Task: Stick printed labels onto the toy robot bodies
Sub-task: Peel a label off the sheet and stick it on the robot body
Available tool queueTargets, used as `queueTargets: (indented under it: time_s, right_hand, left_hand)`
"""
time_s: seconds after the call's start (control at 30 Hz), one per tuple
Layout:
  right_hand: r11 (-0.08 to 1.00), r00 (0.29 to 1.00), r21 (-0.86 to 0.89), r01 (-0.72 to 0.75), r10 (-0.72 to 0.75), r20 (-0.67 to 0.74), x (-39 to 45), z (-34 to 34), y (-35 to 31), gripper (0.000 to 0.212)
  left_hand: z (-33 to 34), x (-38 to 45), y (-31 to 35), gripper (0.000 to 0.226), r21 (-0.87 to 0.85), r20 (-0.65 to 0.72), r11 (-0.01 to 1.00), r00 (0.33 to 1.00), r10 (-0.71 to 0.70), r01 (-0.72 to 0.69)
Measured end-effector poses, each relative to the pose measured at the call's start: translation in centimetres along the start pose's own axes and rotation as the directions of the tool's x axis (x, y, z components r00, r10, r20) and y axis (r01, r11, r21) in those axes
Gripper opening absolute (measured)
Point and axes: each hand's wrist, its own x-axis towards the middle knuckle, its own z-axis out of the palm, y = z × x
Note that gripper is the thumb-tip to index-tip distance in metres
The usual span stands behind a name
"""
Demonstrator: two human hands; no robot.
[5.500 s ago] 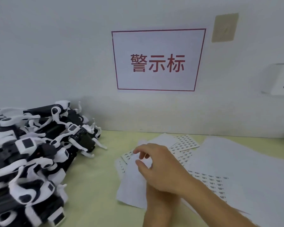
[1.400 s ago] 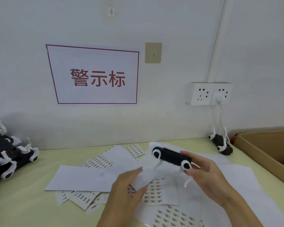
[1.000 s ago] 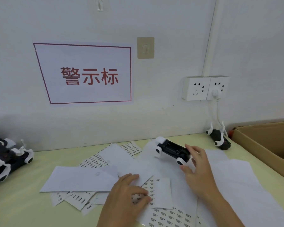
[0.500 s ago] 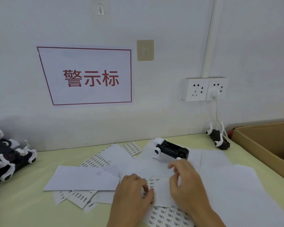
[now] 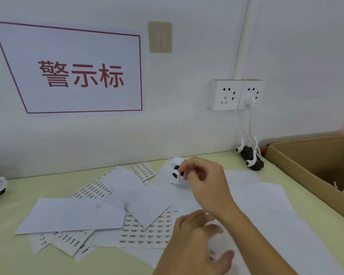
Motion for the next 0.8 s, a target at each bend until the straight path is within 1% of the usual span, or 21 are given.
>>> queueTargets:
  time_s: [0.03,0.1,0.13,0.2,0.23,0.27,0.33,0.37,0.4,0.47,0.53,0.63,0.7,0.77,0.8]
  right_hand:
    - [1.0,0.999,0.001,-0.026,0.026,0.021,0.4,-0.6,-0.5,0.035]
    - [0.994,0.996,-0.099,-0.05,0.057,0.068,0.0,-2.1,-1.0,0.036]
    - [0.982,0.994,-0.182,-0.055,0.07,0.079,-0.7,-3.1,-0.9,0.033]
    - [0.926,0.991,-0.373,-0.056,0.096,0.089,-3.4,-5.2,-0.1,0.026]
    - [0.882,0.985,-0.468,-0.059,0.128,0.116,-5.2,-6.2,0.6,0.024]
    - [0.825,0.965,-0.561,-0.07,0.198,0.17,-7.0,-7.1,1.5,0.028]
    - [0.656,0.888,-0.754,-0.037,0.367,0.276,-10.3,-8.6,3.7,0.054]
    - [0.576,0.862,-0.818,0.005,0.412,0.296,-11.5,-9.4,4.8,0.06]
    - [0.526,0.856,-0.85,0.033,0.423,0.295,-12.2,-10.4,5.4,0.061]
    - [0.484,0.864,-0.874,0.037,0.424,0.272,-12.6,-12.8,5.8,0.057]
    - [0.494,0.861,-0.869,0.021,0.433,0.267,-12.6,-15.3,5.9,0.054]
    - [0.518,0.843,-0.855,0.031,0.445,0.301,-12.1,-17.5,5.9,0.055]
    - [0.529,0.858,-0.848,0.024,0.425,0.289,-11.7,-17.5,5.9,0.053]
    - [0.525,0.904,-0.851,0.009,0.36,0.232,-10.9,-16.2,5.3,0.047]
    - [0.549,0.93,-0.836,0.002,0.307,0.204,-10.4,-15.0,4.8,0.044]
  left_hand:
    - [0.7,0.2,0.4,0.057,0.05,0.09,0.999,0.996,0.015,-0.019]
    - [1.6,0.1,0.7,0.065,0.124,0.229,0.992,0.973,-0.006,-0.023]
    - [1.9,0.0,0.7,0.07,0.136,0.235,0.99,0.972,-0.011,-0.021]
    - [2.0,-0.1,0.4,0.083,0.109,0.174,0.994,0.985,-0.012,-0.008]
    - [1.9,-0.1,0.3,0.087,0.091,0.157,0.996,0.987,-0.023,0.009]
    - [1.7,-0.1,0.1,0.089,0.079,0.15,0.996,0.988,-0.041,0.029]
    - [1.3,-0.3,-0.2,0.09,0.061,0.153,0.995,0.984,-0.087,0.078]
    - [1.2,-0.3,-0.3,0.09,0.057,0.162,0.994,0.982,-0.102,0.094]
    - [1.1,-0.5,-0.3,0.09,0.056,0.163,0.993,0.98,-0.111,0.103]
    - [1.0,-0.6,-0.4,0.087,0.043,0.163,0.992,0.979,-0.122,0.116]
    - [0.9,-0.7,-0.4,0.082,0.026,0.164,0.993,0.979,-0.122,0.119]
    - [0.9,-0.7,-0.4,0.074,-0.013,0.145,0.99,0.98,-0.135,0.138]
    - [0.7,-0.6,-0.4,0.058,-0.089,0.062,0.985,0.988,-0.139,0.145]
    - [0.0,-0.6,-0.4,0.035,-0.185,-0.085,0.973,0.984,-0.156,0.138]
    - [-0.5,-0.6,-0.4,0.026,-0.221,-0.165,0.966,0.971,-0.172,0.133]
